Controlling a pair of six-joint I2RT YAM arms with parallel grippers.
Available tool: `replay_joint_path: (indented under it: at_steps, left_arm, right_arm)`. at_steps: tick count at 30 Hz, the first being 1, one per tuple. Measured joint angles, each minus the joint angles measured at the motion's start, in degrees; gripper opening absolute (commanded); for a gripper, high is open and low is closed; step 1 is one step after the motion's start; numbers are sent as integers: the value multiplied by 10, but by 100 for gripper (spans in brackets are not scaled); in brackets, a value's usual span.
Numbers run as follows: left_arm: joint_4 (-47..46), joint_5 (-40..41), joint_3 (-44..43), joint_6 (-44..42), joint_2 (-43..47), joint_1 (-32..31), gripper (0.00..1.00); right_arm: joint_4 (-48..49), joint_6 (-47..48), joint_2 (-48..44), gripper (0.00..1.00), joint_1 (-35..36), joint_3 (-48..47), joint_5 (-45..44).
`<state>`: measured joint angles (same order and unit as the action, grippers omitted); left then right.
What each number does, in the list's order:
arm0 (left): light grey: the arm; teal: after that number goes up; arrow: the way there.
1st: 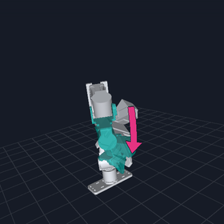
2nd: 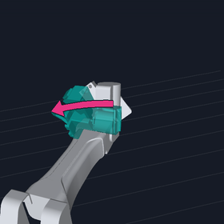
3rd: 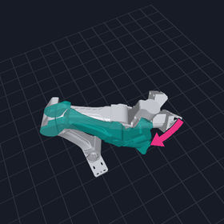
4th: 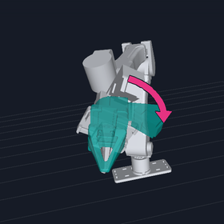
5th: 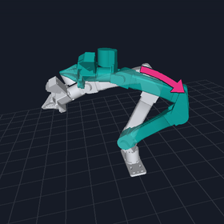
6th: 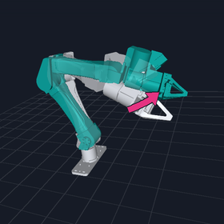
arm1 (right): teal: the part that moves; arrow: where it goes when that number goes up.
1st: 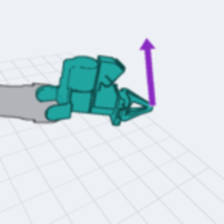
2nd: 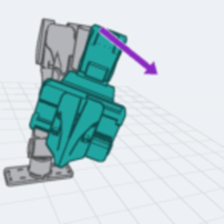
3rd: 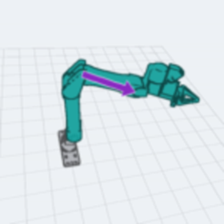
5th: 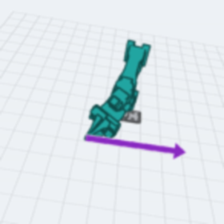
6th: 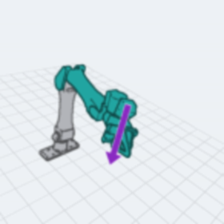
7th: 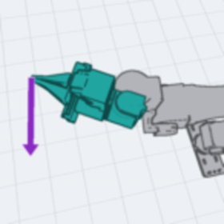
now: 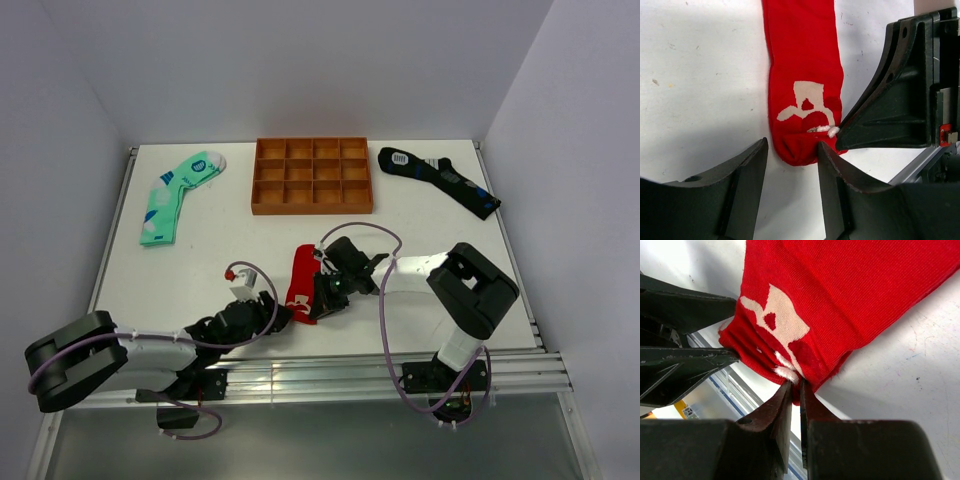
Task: Roll the socks
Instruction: Roll the sock at the center of the board.
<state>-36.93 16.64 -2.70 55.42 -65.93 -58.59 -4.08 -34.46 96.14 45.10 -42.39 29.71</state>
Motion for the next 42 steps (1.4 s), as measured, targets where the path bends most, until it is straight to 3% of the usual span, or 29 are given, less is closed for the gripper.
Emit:
replay_joint_path:
  at_steps: [10, 21, 29, 32, 35, 36, 42]
  left_arm:
    - [-26, 3, -5, 17, -32, 0, 43]
    - [9, 8, -32, 28, -49, 0, 36]
    - [72, 8, -67, 38, -55, 0, 24]
    - [106, 8, -88, 39, -60, 0, 15]
    - [139, 6, -110, 39, -64, 0, 0]
    - [150, 6, -116, 40, -66, 0, 0]
    - [200, -3, -146, 42, -70, 0, 0]
  right_arm:
    - [2, 0, 0, 10, 0, 1, 2]
    - [9, 0, 0, 10, -2, 4, 5]
    - [9, 0, 0, 10, -2, 5, 4]
    - [9, -3, -2, 11, -2, 6, 3]
    - [9, -8, -8, 16, -1, 10, -5]
    - [9, -11, -12, 22, -1, 13, -9]
    - [15, -27, -49, 39, 9, 36, -53]
